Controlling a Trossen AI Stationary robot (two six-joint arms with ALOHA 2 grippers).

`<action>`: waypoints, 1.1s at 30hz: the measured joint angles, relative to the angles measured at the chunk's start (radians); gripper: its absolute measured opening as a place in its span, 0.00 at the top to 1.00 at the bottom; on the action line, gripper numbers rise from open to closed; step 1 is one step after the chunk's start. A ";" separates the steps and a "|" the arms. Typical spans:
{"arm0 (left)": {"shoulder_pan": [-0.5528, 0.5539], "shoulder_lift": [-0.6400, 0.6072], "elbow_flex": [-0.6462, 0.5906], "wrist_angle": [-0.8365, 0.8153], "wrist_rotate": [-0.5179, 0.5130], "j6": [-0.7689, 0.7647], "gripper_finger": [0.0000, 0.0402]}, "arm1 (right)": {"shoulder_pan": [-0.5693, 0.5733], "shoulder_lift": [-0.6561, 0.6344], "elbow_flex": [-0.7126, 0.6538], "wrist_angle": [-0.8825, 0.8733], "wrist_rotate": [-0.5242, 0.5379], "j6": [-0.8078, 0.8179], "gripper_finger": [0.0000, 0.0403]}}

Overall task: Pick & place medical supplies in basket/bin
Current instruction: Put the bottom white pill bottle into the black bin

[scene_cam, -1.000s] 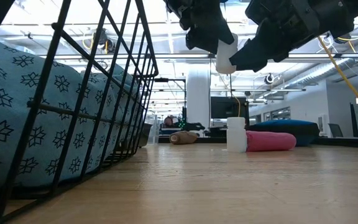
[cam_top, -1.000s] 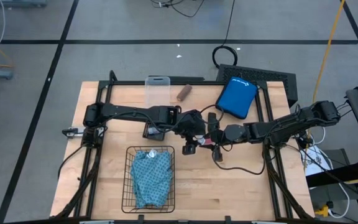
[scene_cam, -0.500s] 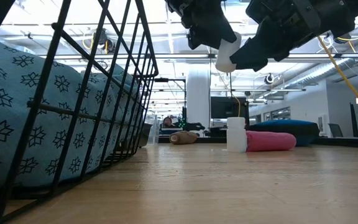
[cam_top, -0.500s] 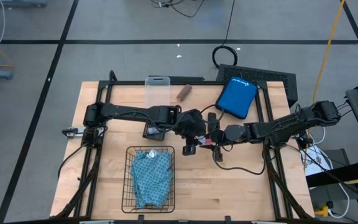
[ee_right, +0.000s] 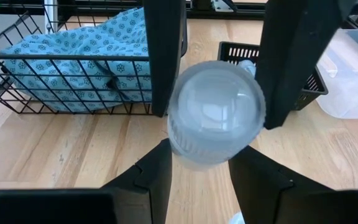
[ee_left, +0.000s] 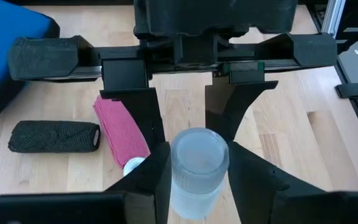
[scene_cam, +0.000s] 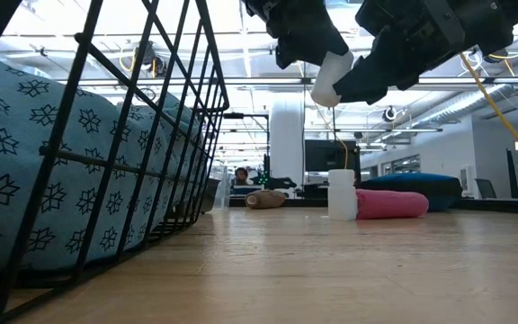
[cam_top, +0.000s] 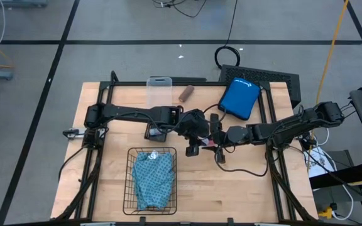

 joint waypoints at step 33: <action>0.005 -0.001 0.000 -0.039 0.028 -0.084 0.34 | 0.000 0.000 0.000 -0.005 -0.024 0.002 0.66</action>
